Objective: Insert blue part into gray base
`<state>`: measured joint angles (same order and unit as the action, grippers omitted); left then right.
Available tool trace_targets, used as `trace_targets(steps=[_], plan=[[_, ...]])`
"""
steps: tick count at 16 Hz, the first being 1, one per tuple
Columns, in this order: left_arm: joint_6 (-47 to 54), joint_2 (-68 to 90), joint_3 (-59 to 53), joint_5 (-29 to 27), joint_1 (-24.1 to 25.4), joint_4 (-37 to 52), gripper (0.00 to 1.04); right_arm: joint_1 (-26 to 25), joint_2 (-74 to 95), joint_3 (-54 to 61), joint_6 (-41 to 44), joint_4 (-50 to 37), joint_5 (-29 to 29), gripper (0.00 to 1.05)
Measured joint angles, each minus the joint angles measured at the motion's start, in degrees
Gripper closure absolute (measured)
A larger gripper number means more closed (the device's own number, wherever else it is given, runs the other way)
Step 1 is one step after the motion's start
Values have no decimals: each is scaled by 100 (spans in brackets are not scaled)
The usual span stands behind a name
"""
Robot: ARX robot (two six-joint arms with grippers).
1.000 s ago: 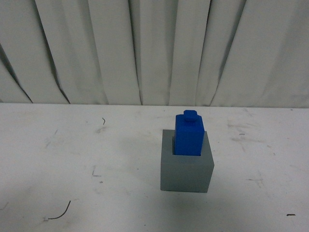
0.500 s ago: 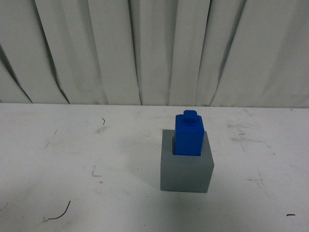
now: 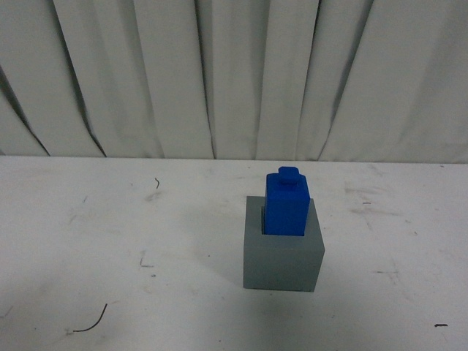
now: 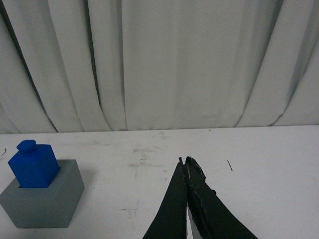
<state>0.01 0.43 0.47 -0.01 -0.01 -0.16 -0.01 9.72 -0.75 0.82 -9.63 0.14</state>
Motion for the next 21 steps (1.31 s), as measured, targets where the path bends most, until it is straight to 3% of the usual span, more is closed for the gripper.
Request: trace_targets(steps=[1,7,13,14,15,21], plan=[[0,0,0,0,0,0,7,0,-643,-4,2,944,-9,103],[0,0,0,0,0,0,7,0,-951,-4,4,986,-13,102],[0,0,0,0,0,0,7,0,-951,-4,0,986,-13,35],[0,0,0,0,0,0,7,0,-951,-4,0,986,-13,17],[0,0,0,0,0,0,7,0,-951,-4,-2,986,-13,5],[0,0,0,0,0,0,7,0,-951,-4,-4,986,-13,6]])
